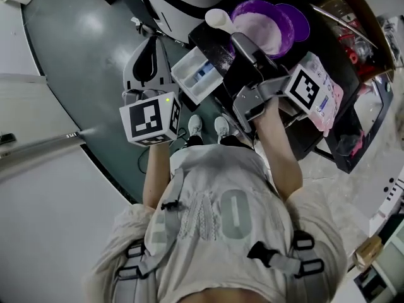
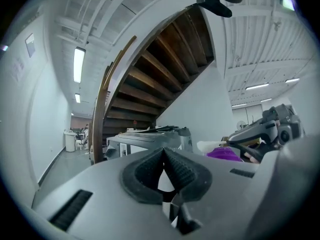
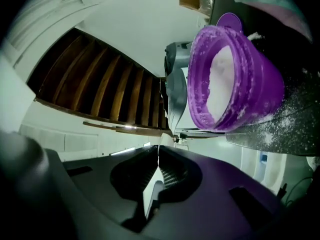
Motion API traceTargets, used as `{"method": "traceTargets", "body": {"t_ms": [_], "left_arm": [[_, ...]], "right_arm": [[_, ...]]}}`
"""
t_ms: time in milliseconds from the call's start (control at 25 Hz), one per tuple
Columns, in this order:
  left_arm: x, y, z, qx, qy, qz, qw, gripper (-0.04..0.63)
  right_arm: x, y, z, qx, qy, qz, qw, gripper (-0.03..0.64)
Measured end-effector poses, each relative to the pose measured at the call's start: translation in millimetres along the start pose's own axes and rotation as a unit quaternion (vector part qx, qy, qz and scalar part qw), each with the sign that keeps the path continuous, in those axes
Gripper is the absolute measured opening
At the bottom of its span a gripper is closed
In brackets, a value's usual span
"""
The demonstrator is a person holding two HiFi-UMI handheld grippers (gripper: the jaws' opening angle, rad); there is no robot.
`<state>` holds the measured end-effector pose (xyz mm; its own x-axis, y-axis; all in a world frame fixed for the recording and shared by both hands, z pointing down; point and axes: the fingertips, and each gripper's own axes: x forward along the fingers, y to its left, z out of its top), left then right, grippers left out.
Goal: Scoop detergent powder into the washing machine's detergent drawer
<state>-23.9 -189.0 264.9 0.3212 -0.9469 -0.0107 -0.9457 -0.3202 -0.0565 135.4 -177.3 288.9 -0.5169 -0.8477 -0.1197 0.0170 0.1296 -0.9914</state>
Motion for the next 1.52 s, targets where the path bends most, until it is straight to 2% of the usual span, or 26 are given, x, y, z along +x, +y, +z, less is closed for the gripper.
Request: {"method": "traceTargets", "body": {"t_ms": [200,440,640,840,1000,1160,1360,1520], "left_arm": [[-18,41,-14,-0.008,0.0,0.037,0.9993,0.02],[-30,52,-7,-0.004,0.01,0.075,0.9971,0.02],[-35,66,-10,-0.003,0.013,0.092,0.9957,0.02],[-35,52,0,0.003,0.019,0.099,0.9949,0.02],[-31,56,-5,0.003,0.026,0.098,0.9949,0.02],[-28,72,-17,-0.006,0.024,0.094,0.9952,0.02],[-27,82,-37,-0.013,0.019,0.087,0.996,0.02],[-26,89,-45,-0.031,0.023,0.089,0.9953,0.02]], "right_arm": [[30,-15,-43,0.001,0.044,-0.002,0.999,0.011],[39,-22,-59,0.026,0.082,-0.012,0.996,0.009],[50,-28,-72,0.031,0.1,-0.016,0.994,0.009],[40,-22,-63,0.036,0.104,-0.013,0.994,0.009],[43,-39,-62,0.019,0.095,-0.024,0.995,0.009],[47,-73,-73,-0.002,0.085,-0.054,0.995,0.009],[43,-123,-83,-0.001,0.077,-0.099,0.992,0.009],[40,-146,-88,-0.007,0.076,-0.115,0.99,0.009]]}}
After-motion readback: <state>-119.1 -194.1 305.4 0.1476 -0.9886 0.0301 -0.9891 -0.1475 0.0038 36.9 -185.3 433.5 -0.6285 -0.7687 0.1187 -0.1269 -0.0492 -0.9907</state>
